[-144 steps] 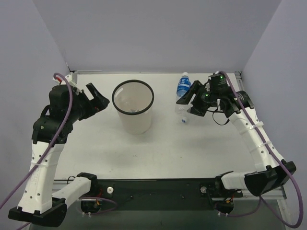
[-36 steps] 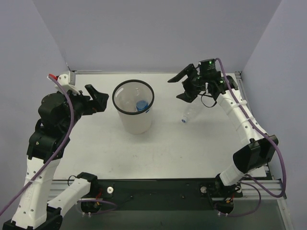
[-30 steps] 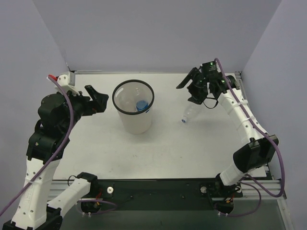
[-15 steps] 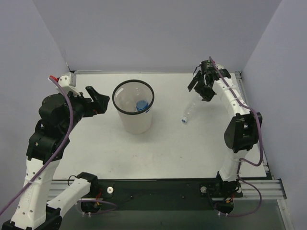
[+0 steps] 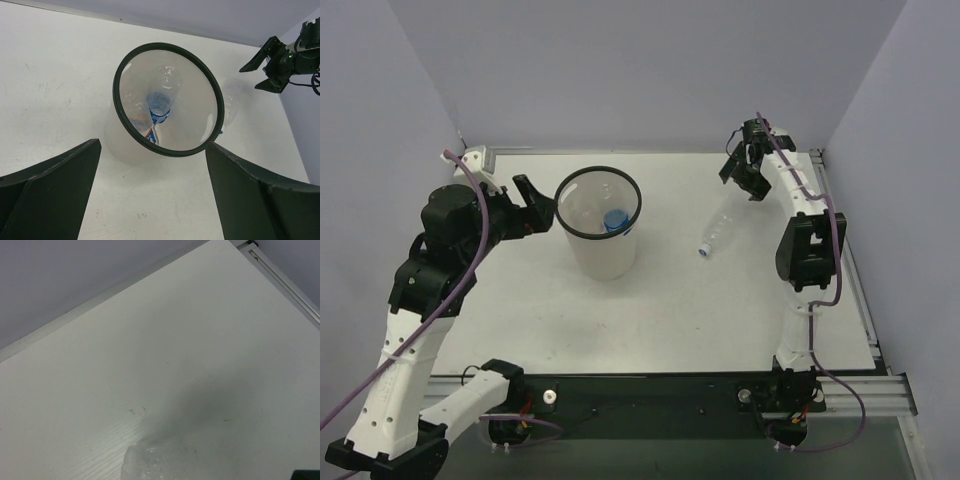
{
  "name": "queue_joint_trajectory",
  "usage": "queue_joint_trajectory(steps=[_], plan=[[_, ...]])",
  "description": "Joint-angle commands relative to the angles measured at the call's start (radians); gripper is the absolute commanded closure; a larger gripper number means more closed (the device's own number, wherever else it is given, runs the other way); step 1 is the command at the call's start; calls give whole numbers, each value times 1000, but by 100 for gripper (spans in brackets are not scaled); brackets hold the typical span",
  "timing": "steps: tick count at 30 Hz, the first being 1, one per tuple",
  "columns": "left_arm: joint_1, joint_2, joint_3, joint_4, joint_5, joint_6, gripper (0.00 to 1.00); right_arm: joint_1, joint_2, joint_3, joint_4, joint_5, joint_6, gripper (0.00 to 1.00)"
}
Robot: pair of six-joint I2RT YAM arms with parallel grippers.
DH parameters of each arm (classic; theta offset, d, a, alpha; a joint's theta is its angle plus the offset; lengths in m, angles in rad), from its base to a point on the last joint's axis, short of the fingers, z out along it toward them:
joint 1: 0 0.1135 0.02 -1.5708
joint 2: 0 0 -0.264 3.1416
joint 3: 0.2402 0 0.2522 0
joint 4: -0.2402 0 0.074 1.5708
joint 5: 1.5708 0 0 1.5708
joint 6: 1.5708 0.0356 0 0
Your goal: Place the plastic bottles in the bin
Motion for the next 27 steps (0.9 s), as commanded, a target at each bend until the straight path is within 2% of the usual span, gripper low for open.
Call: queue_joint_trajectory(steps=[1, 22, 27], plan=[[-11, 13, 21, 18, -24, -5, 2, -8, 48, 57, -31, 36, -32, 25], [-34, 46, 27, 15, -52, -17, 3, -23, 175, 20, 28, 26, -83, 28], [-34, 48, 39, 9, -48, -14, 3, -10, 117, -54, 63, 61, -81, 44]])
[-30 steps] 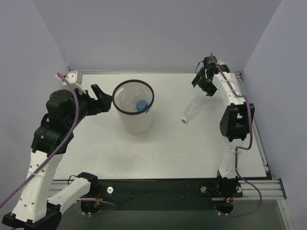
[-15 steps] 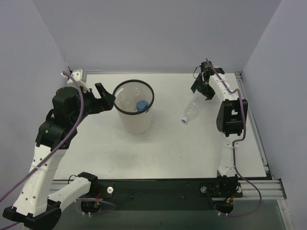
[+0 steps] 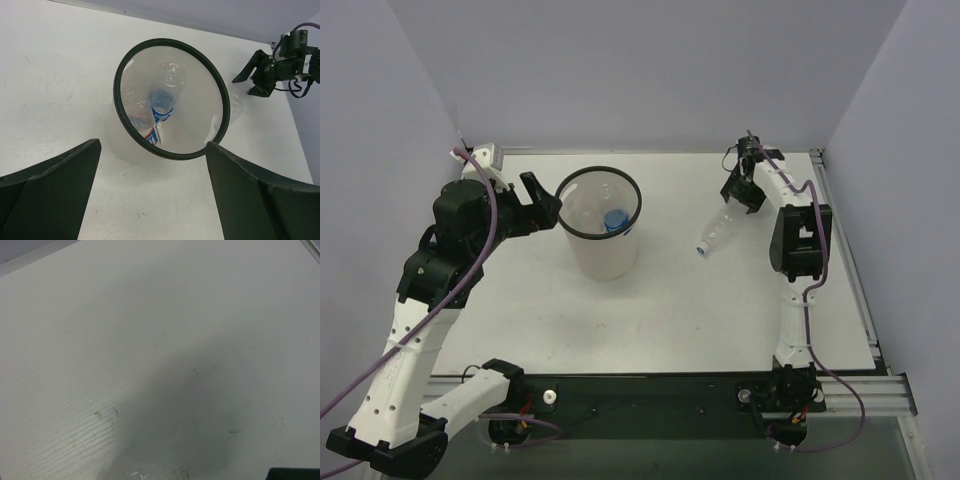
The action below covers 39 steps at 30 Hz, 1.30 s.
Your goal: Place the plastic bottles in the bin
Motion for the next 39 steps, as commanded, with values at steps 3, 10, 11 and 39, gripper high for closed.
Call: queue_joint_trajectory(steps=[3, 10, 11, 39], plan=[[-5, -1, 45, 6, -1, 1, 3, 28, -187, -113, 63, 63, -38, 48], [-5, -6, 43, 19, 24, -14, 2, 78, -424, -151, 132, 124, -112, 50], [-6, -6, 40, 20, 29, -16, 3, 84, -450, -151, 138, 129, -118, 50], [-6, -78, 42, -46, 50, -74, 3, 402, -758, -294, 942, -319, -227, 54]])
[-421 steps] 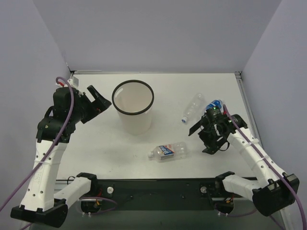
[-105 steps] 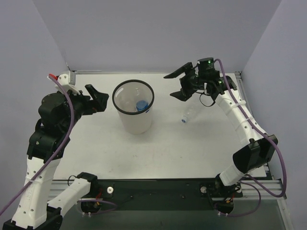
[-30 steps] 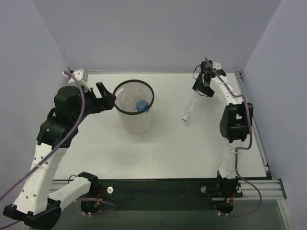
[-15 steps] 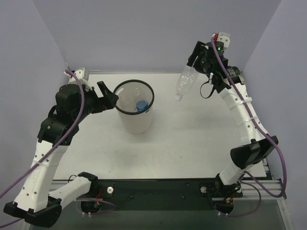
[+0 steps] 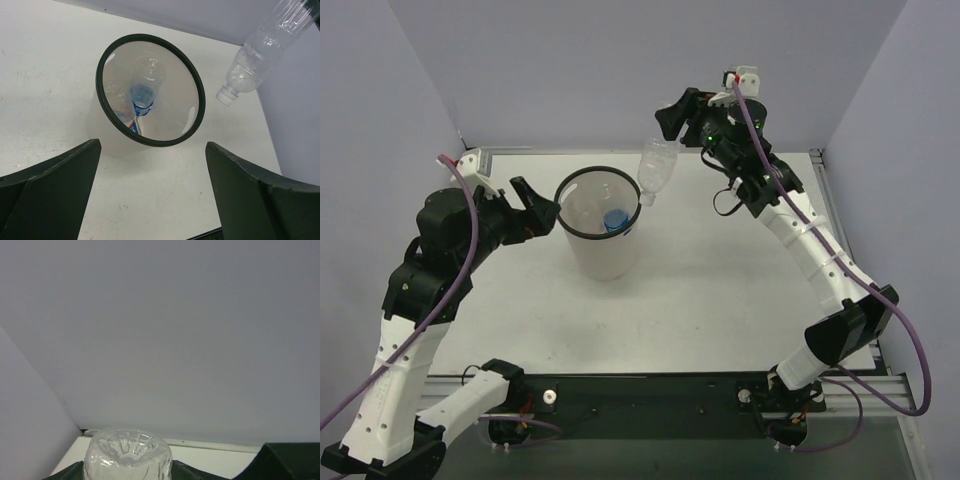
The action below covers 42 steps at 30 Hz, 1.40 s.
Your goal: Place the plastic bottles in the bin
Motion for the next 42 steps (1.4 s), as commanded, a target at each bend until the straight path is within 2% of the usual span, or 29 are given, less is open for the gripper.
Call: queue_joint_trajectory(steps=[1, 5, 7, 9, 10, 16, 28, 42], plan=[[-5, -33, 11, -4, -11, -2, 3, 12, 12, 6, 277, -206, -8, 54], [-5, -50, 3, -7, -20, -1, 3, 18, 67, 74, 300, -316, -13, 55], [-5, -53, -1, -7, -23, -1, 2, 15, 95, 68, 393, -405, -11, 57], [-5, -57, -6, -2, -28, -1, 3, 18, 124, 83, 430, -419, 18, 57], [-5, -61, -9, -2, -29, -1, 3, 18, 138, 100, 433, -456, 21, 60], [-5, -74, -17, 0, -46, 7, 2, 42, 230, 235, 386, -500, 23, 59], [-5, -74, -35, 9, -60, 25, 2, 94, 310, 313, 289, -493, -99, 58], [-5, -54, -21, 6, -56, 33, 3, 173, 323, 201, 318, -436, -201, 55]])
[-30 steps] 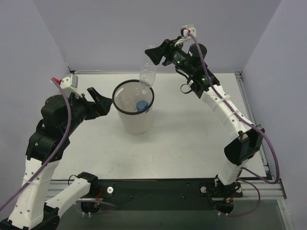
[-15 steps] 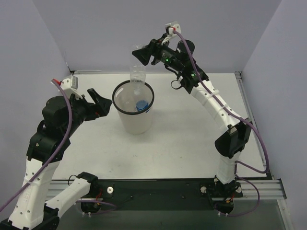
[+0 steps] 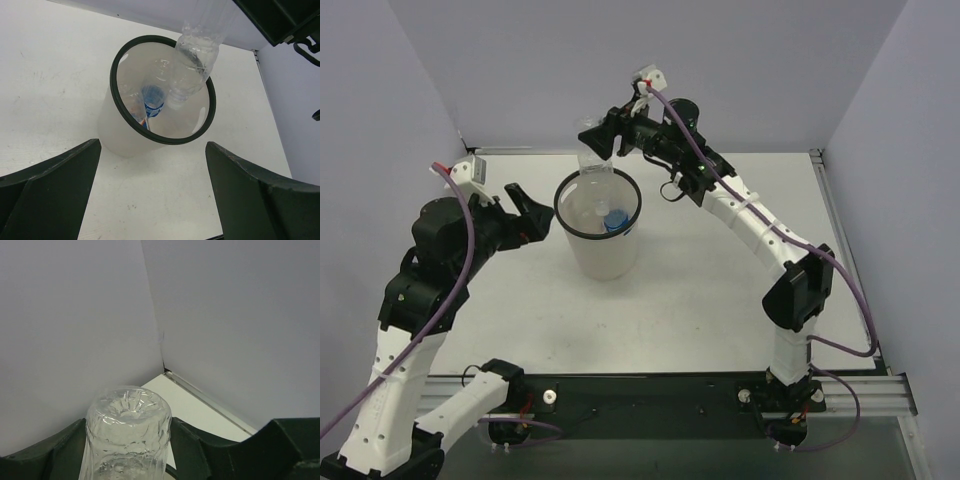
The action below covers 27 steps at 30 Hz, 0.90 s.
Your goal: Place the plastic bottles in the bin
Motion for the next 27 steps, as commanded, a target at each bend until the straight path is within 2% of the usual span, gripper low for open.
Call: queue_joint_trajectory(steps=[1, 14, 16, 18, 21, 24, 27], plan=[[-4, 2, 13, 13, -6, 14, 3, 27, 12, -19, 85, 17, -45, 55], [-4, -4, 33, -51, -6, 14, 2, 75, 121, -34, 206, 70, -64, 55], [-4, -2, 39, -61, -8, 15, 2, 75, 116, -67, 221, 81, -59, 48], [-4, -2, 41, -68, -11, 21, 2, 78, 103, -85, 229, 84, -62, 34], [-4, 1, 41, -64, -8, 26, 3, 82, 64, -117, 218, 101, -79, 22], [-4, 9, 38, -47, 1, 29, 3, 82, 12, -156, 200, 118, -101, 14], [-4, 18, 39, -22, 9, 30, 3, 81, -37, -180, 168, 130, -125, 13]])
